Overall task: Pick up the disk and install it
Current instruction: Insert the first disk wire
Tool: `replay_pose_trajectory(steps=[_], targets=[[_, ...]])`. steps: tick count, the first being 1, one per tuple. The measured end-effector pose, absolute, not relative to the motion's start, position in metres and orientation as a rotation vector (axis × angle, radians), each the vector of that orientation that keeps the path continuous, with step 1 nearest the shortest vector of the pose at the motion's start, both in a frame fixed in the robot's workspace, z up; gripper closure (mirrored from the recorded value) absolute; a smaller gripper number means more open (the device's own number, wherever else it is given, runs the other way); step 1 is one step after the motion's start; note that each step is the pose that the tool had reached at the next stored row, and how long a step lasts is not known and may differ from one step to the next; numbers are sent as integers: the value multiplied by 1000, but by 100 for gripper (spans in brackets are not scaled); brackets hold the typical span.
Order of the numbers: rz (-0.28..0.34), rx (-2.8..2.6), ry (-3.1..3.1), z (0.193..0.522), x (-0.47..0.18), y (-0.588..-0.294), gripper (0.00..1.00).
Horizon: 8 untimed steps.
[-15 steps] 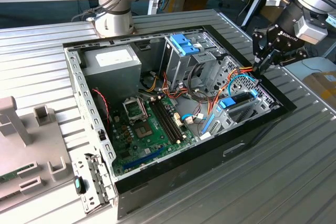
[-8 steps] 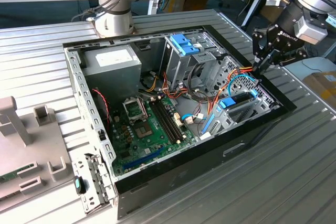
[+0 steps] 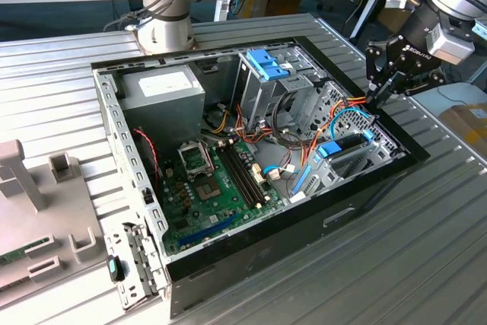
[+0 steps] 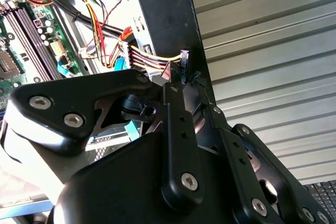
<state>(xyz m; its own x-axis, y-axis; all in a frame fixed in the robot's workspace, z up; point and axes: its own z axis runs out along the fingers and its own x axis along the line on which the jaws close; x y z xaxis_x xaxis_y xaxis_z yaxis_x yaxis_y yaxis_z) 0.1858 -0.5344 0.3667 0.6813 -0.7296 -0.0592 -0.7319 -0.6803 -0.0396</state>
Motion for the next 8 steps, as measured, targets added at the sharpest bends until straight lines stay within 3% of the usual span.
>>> replay_pose_trajectory(steps=[8], targets=[[61, -2849, 1176, 367, 185, -536, 74]])
